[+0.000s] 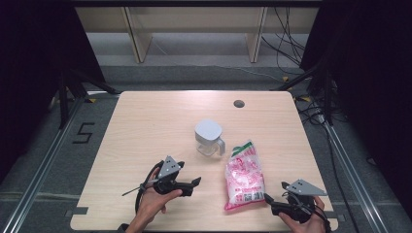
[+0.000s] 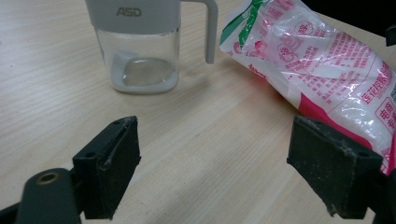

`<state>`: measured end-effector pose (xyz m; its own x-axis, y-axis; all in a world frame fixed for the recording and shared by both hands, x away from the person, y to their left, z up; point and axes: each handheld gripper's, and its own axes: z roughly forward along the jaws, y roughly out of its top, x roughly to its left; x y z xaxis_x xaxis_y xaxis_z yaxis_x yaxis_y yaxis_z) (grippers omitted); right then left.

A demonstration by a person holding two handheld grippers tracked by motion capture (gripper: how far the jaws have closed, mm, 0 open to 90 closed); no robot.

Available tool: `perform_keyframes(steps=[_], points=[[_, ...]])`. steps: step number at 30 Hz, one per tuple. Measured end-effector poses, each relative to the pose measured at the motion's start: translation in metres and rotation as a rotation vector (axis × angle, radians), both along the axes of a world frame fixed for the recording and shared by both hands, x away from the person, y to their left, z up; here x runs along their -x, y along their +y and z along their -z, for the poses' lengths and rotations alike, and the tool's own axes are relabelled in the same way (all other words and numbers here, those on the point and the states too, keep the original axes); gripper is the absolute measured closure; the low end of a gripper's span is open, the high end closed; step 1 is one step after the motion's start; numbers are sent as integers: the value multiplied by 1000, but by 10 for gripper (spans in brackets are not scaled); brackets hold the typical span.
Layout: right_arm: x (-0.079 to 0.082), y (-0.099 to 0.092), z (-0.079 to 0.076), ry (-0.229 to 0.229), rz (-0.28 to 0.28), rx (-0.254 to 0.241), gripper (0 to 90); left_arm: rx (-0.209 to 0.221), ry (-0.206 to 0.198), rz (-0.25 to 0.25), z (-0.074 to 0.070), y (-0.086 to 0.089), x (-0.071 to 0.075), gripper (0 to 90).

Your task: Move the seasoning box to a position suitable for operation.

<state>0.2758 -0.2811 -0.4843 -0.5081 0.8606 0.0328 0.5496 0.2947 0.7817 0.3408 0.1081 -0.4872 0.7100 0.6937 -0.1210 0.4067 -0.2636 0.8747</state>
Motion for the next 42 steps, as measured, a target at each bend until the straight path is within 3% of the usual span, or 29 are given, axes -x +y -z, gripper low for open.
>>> perform_keyframes(steps=[3,4,6,10,18,20,23,28,31,32,35,38,40,42], points=[[0,0,0,-6,2,0,229,1,-10,-1,0,-1,1,175],[0,0,0,-7,3,0,226,-16,-17,-2,-1,-1,1,179],[0,0,0,-10,5,1,224,4,-5,-4,-1,-2,1,180],[0,-1,-1,-17,6,6,223,-3,-19,11,-1,-4,0,186],[0,-1,-2,-27,8,-8,239,6,-28,18,-1,-11,-3,289],[0,-1,-2,-25,8,-10,240,-10,-57,27,-2,-15,-6,332],[0,-1,-2,-24,6,-13,242,-29,-87,32,-2,-21,-13,406],[-1,-3,-2,-27,8,-13,243,8,-99,27,-3,-39,-24,535],[-2,-2,-1,-15,-1,-21,243,-2,-117,20,-5,-53,-33,636],[-2,-2,-1,-15,-2,-22,243,-25,-131,23,-6,-57,-37,649],[-2,-2,-1,-16,-7,-25,243,-47,-103,4,-2,-71,-46,674],[-3,-2,-2,-18,-17,-19,243,-90,-124,6,0,-80,-56,684],[-3,-3,-1,-18,-21,-20,243,-65,-97,-11,1,-84,-62,700],[-3,-3,0,-17,-20,-24,243,-78,-102,-13,2,-86,-64,702]])
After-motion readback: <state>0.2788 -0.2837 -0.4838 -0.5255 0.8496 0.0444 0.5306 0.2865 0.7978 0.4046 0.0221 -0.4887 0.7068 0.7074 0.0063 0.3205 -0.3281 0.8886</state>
